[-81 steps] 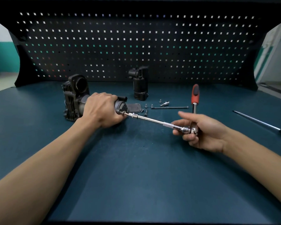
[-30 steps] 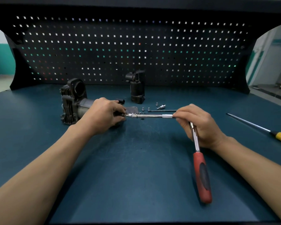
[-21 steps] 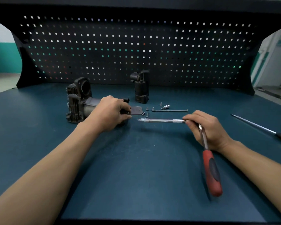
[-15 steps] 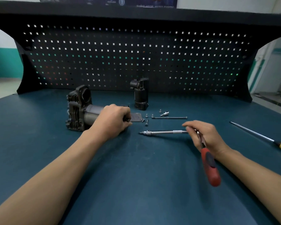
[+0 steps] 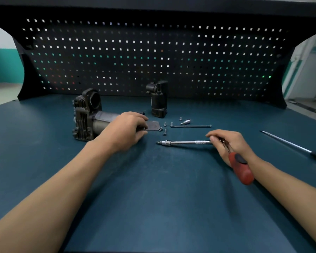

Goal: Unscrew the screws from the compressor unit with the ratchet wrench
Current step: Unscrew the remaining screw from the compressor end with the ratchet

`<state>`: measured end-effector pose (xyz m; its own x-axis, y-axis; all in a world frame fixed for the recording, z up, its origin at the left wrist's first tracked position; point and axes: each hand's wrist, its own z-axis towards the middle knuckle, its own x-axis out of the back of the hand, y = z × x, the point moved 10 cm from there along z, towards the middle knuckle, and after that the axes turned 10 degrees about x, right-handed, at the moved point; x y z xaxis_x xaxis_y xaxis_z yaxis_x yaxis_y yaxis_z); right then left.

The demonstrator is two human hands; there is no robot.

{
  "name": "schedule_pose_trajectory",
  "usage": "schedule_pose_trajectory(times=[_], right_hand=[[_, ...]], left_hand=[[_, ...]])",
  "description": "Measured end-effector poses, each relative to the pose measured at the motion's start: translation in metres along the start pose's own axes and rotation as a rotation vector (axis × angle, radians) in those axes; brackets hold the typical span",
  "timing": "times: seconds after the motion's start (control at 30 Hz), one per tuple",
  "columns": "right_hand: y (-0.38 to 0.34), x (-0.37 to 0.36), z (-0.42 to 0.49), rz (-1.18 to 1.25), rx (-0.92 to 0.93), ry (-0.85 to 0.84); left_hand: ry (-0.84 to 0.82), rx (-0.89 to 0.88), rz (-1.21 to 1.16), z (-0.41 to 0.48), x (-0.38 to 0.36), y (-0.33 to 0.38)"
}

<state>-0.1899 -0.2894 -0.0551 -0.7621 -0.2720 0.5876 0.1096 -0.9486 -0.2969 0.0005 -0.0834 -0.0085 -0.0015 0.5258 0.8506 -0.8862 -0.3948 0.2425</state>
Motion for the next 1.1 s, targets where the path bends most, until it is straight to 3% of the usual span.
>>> schedule_pose_trajectory(times=[0.23, 0.47, 0.8, 1.1], right_hand=[[-0.004, -0.002, -0.001, 0.037, -0.061, -0.023], [-0.006, 0.001, 0.000, 0.056, -0.091, -0.041], [-0.006, 0.002, -0.002, 0.063, -0.149, -0.059], [-0.004, 0.005, -0.002, 0.067, -0.139, -0.043]], left_hand=[[0.103, 0.070, -0.055, -0.005, 0.006, 0.004], [0.010, 0.006, 0.009, -0.001, 0.004, -0.006], [0.180, 0.046, -0.149, -0.009, 0.010, -0.004], [0.223, 0.020, -0.035, -0.008, 0.009, 0.005]])
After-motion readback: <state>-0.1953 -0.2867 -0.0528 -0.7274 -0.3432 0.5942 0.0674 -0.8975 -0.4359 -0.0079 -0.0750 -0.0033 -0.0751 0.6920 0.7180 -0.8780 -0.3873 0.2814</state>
